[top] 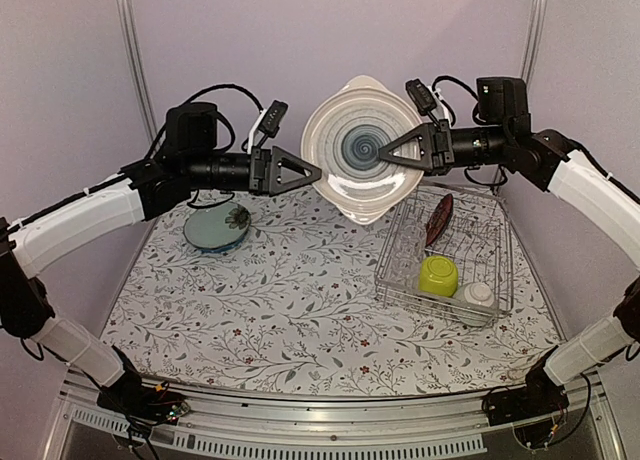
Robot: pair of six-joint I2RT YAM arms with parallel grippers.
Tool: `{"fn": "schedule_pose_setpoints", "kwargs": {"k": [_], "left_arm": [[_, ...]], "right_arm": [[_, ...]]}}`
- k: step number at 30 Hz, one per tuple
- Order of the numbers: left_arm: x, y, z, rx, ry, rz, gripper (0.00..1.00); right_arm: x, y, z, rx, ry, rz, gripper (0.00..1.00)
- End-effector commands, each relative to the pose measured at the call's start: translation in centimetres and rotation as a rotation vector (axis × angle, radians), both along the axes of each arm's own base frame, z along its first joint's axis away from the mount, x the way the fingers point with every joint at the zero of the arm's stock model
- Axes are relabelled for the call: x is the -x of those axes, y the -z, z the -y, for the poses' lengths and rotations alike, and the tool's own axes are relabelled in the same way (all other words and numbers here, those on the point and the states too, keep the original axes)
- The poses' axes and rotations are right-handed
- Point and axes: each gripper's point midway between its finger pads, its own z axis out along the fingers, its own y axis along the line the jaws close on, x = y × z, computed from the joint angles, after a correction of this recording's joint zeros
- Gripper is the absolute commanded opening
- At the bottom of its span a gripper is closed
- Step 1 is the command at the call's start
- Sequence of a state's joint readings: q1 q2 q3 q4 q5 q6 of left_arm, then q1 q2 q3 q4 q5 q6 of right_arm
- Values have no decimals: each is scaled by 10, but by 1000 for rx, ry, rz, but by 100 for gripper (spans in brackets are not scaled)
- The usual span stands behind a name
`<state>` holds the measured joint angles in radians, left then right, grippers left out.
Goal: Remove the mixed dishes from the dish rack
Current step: Pass from the right arm to the left
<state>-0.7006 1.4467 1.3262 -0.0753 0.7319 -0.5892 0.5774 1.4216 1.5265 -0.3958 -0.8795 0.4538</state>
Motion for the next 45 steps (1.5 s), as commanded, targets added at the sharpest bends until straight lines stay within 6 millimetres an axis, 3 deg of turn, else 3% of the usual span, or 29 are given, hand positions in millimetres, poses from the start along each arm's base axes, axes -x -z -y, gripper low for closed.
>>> {"fn": "schedule_pose_setpoints", "kwargs": {"k": [1,8,15,18,22,26,28,37,45], "left_arm": [[12,-22,9,73,74,36,53],[20,-34,15,128,130,30,33],[23,-39,19,152,154,18,6],[23,-40,18,156,144,20,0],[22,-44,16,170,131,25,0],[21,-48,14,184,116,30,0],[22,-50,12,190,113,32,0],[10,-57,3,248,62,-9,0],[-9,-54,-4,292,3,-91,0]], "right_arm": [[24,-45,-7,-124,-115,139,0],[30,-44,-12,-130,-155,130,0],[28,-42,-15,-129,-160,123,0],[27,-42,-14,-128,-153,123,1],[25,-41,-14,-123,-135,124,27],[22,-40,-13,-114,-109,130,43],[21,-40,-13,-112,-104,132,57],[14,-32,-13,-80,-67,119,79],[-3,-14,-13,-1,9,94,98]]}}
